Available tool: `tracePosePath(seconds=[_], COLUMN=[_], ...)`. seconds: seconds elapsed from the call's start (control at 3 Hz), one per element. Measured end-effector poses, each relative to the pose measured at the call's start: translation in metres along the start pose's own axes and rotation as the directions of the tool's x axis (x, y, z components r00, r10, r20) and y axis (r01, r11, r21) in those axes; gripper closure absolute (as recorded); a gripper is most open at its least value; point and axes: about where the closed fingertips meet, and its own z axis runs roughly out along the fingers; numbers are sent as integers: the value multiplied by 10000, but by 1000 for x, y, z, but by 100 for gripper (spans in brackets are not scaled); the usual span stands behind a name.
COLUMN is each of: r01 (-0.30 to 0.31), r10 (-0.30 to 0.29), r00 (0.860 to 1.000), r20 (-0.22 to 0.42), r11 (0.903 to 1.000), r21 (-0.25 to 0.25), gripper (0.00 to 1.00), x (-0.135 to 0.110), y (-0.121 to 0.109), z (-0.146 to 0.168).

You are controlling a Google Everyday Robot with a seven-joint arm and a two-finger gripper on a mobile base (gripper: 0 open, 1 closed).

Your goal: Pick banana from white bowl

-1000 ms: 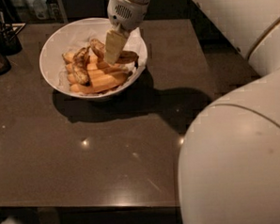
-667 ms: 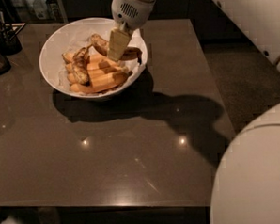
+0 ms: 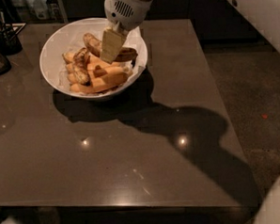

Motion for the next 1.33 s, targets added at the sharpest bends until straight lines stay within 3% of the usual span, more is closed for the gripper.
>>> tracePosePath(seconds=[0.33,0.67,1.0,1.33], r01=[315,353,473,298], r10=[-312,-351,-466,-298], r00=[9994,9993,9986,9996], r20=[130,144,244,4], r11=[9993,9992,9984,9979], r21=[-204,-191,-317,-583], gripper=[100,100,100,100], x=[-10,-10,-8,-11], y=[42,45,62,125], z=[-12,-14,-18,-30])
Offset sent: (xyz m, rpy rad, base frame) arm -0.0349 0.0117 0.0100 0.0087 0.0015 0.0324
